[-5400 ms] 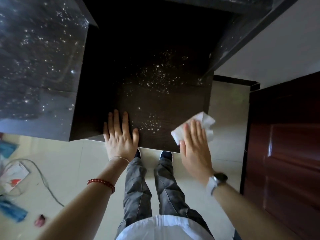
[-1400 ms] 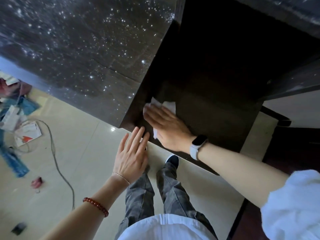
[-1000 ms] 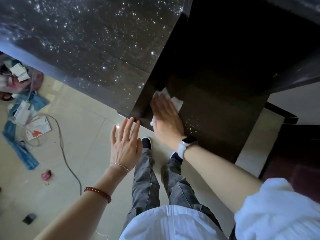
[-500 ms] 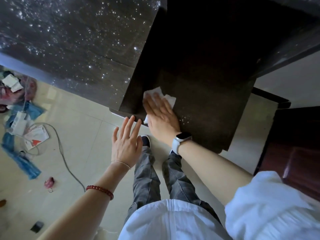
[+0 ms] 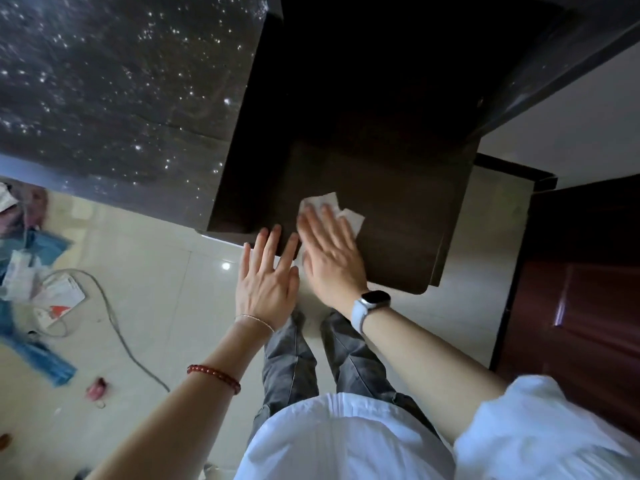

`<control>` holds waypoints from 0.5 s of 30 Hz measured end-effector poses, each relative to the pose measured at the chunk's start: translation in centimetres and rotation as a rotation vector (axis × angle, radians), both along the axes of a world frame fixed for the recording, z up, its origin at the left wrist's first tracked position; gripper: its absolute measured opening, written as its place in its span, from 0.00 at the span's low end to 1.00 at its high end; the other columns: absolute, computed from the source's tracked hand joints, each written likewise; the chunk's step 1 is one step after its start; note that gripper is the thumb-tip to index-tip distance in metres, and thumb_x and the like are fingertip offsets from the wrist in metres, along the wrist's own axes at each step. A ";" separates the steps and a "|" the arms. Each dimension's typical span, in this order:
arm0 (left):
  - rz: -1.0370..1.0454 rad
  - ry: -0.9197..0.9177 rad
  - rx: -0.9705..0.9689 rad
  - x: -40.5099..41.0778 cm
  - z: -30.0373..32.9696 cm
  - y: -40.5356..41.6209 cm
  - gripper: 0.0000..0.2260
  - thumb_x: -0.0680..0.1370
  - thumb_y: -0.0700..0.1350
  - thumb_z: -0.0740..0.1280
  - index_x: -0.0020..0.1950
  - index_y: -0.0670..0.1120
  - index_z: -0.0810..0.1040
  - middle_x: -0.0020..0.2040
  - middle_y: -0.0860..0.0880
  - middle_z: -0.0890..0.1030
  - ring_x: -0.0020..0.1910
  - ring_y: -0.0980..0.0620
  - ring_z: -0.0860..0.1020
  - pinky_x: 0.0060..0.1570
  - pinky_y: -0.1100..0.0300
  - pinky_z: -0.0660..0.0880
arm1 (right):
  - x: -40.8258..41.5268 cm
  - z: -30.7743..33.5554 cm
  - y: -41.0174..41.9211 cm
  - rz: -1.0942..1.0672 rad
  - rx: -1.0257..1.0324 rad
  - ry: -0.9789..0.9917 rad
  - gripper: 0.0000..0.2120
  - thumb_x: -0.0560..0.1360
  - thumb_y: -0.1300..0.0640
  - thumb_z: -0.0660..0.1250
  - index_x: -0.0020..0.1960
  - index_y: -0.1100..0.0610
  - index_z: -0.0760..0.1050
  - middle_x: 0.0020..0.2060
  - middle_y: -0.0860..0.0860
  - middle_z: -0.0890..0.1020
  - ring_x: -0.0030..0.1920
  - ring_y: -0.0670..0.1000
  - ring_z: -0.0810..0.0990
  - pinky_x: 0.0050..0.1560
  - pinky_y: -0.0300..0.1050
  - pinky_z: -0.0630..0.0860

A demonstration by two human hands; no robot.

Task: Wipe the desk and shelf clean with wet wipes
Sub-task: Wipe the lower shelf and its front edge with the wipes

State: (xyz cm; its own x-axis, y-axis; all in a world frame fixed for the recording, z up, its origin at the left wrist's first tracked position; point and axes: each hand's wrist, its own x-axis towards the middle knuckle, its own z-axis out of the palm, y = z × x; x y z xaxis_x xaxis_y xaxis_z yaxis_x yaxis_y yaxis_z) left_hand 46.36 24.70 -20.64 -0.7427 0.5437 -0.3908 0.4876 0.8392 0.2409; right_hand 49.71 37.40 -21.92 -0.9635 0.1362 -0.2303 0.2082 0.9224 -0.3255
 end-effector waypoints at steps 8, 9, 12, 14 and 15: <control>0.054 -0.013 -0.010 0.2 0.6 0.8 0.24 0.77 0.51 0.50 0.73 0.48 0.58 0.75 0.42 0.57 0.75 0.42 0.51 0.73 0.45 0.45 | 0.4 -0.5 9.3 -0.399 0.068 -0.065 0.28 0.77 0.56 0.52 0.75 0.57 0.48 0.76 0.55 0.49 0.75 0.56 0.45 0.73 0.51 0.39; 0.068 -0.010 -0.007 0.2 0.6 0.9 0.25 0.76 0.51 0.50 0.72 0.47 0.59 0.74 0.42 0.58 0.74 0.42 0.52 0.73 0.45 0.46 | -1.3 -0.6 8.6 -0.455 0.041 -0.064 0.28 0.77 0.56 0.52 0.75 0.56 0.47 0.76 0.54 0.48 0.75 0.55 0.43 0.72 0.50 0.37; 0.091 0.010 -0.010 0.1 0.7 1.2 0.24 0.75 0.49 0.51 0.70 0.45 0.64 0.73 0.40 0.62 0.73 0.40 0.56 0.72 0.43 0.51 | -3.6 -0.7 4.4 -0.168 0.018 -0.014 0.28 0.77 0.55 0.53 0.75 0.55 0.49 0.76 0.52 0.51 0.75 0.54 0.45 0.72 0.50 0.38; 0.094 0.014 -0.022 -0.1 0.6 1.2 0.25 0.75 0.51 0.49 0.70 0.44 0.65 0.72 0.39 0.64 0.72 0.39 0.58 0.71 0.42 0.53 | -1.3 -0.3 3.4 0.066 0.050 0.016 0.26 0.76 0.54 0.51 0.73 0.56 0.56 0.74 0.52 0.58 0.75 0.55 0.54 0.73 0.54 0.47; 0.089 0.015 -0.031 -0.1 0.6 1.3 0.26 0.75 0.53 0.48 0.69 0.44 0.65 0.71 0.39 0.64 0.72 0.38 0.58 0.71 0.42 0.53 | 0.6 -0.1 4.0 0.110 0.044 0.019 0.25 0.76 0.54 0.51 0.72 0.56 0.59 0.73 0.53 0.62 0.73 0.56 0.58 0.72 0.57 0.52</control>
